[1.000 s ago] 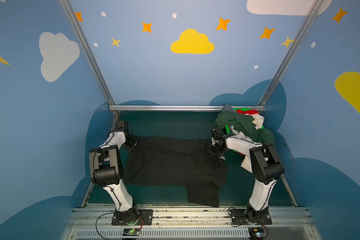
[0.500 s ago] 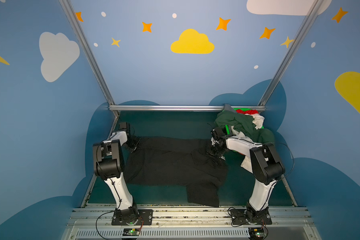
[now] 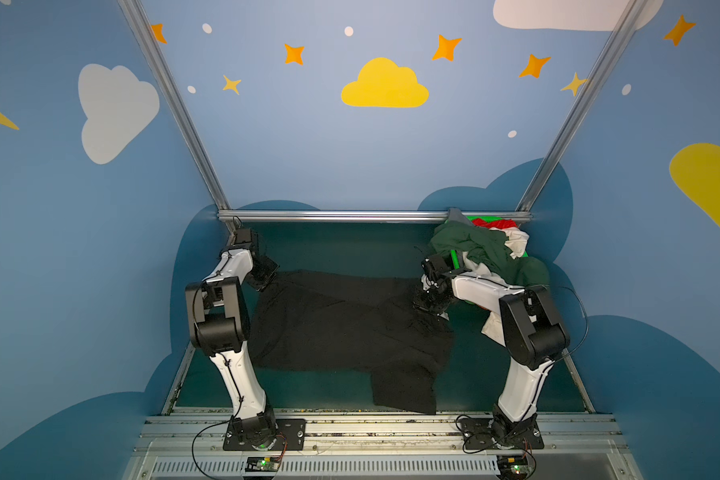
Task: Fold and stack the t-shirts
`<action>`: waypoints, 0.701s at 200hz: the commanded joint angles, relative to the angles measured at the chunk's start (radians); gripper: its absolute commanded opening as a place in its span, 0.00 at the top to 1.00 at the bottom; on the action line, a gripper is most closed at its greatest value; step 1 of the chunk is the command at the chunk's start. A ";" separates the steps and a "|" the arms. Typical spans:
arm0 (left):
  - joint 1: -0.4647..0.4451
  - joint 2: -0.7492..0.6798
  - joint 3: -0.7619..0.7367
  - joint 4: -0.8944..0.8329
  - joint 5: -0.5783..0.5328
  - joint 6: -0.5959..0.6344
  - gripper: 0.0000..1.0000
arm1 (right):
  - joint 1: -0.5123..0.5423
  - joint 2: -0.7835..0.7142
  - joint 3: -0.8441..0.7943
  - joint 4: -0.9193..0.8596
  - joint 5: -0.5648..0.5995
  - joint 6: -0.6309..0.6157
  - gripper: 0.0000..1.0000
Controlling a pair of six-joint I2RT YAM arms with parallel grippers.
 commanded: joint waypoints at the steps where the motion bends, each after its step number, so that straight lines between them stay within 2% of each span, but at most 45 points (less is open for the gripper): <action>1: -0.001 0.032 0.028 -0.052 -0.070 0.077 0.96 | 0.008 0.026 -0.014 -0.017 -0.011 0.005 0.66; 37: -0.018 0.035 0.080 -0.044 -0.117 0.175 0.96 | 0.010 0.037 -0.011 -0.017 -0.014 0.004 0.67; 94: -0.105 0.055 0.211 -0.034 -0.222 0.364 0.96 | 0.013 0.046 -0.007 -0.017 -0.016 0.002 0.68; 140: -0.119 -0.003 0.127 0.120 -0.244 0.458 0.96 | 0.014 0.055 0.002 -0.020 -0.024 -0.003 0.69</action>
